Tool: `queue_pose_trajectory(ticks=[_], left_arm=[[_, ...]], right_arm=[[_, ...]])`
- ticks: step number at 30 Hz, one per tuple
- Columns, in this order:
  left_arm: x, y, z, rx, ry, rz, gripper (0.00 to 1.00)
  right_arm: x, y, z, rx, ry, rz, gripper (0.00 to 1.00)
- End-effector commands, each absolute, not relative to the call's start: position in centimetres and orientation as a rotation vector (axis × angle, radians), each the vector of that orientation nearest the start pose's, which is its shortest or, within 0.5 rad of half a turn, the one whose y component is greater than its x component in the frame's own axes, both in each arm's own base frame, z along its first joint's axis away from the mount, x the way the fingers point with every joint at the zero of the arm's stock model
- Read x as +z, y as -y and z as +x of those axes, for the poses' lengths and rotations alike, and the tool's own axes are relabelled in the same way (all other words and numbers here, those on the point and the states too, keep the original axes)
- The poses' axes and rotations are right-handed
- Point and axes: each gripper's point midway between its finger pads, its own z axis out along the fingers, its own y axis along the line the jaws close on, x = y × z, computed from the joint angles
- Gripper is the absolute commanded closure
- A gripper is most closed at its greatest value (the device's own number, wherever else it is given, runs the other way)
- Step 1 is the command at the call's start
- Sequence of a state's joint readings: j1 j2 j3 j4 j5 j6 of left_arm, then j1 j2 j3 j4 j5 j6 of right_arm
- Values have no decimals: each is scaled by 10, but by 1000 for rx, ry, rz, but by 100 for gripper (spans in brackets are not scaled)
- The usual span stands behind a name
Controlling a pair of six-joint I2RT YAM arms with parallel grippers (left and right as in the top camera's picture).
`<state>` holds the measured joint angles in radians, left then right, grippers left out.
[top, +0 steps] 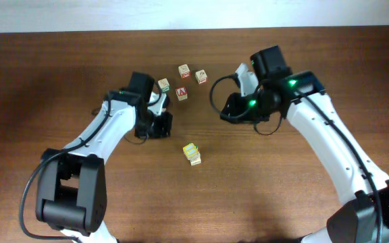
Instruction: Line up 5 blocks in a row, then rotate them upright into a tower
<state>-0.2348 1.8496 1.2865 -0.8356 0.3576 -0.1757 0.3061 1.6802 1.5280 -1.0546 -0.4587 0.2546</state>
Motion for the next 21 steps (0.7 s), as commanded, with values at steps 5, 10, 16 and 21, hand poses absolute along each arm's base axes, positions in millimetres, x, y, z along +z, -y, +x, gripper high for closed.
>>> queue_pose_trajectory(ticks=[5,10,16,21], left_arm=[[149,99,375,-190,-2799,99,100],[222,49,354,61,-2596,-189,100],[285,24,318,90,-2407,-297,50],[302,31,304,-10,-2367,-274,1]], right_arm=[[231,-145,348,452,-2742,-173,49],[267,-103,324,233,-2663,-28,36],[306,-63,283,93,-2560,135,33],[317,-43,236,77,-2532,207,19]])
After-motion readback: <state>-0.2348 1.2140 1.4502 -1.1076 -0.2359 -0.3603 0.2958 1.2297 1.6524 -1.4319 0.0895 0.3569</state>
